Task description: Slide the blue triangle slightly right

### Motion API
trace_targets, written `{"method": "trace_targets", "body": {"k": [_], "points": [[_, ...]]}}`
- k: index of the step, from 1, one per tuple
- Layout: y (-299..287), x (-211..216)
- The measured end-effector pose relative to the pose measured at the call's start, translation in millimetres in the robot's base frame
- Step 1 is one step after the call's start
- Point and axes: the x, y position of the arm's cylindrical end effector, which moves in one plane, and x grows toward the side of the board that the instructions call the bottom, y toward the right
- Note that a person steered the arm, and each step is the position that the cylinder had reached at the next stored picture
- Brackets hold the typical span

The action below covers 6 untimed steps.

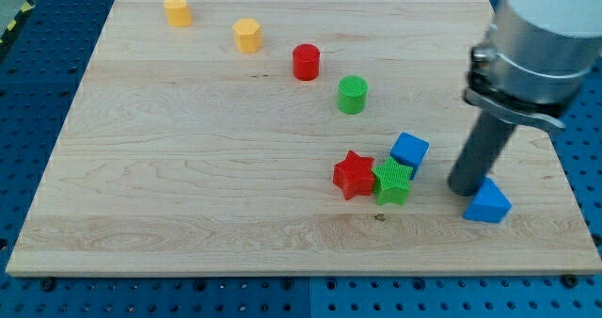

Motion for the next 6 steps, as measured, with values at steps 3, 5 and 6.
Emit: {"method": "trace_targets", "body": {"k": [3, 5, 6], "points": [[2, 16], [-44, 26], [-18, 41]]}}
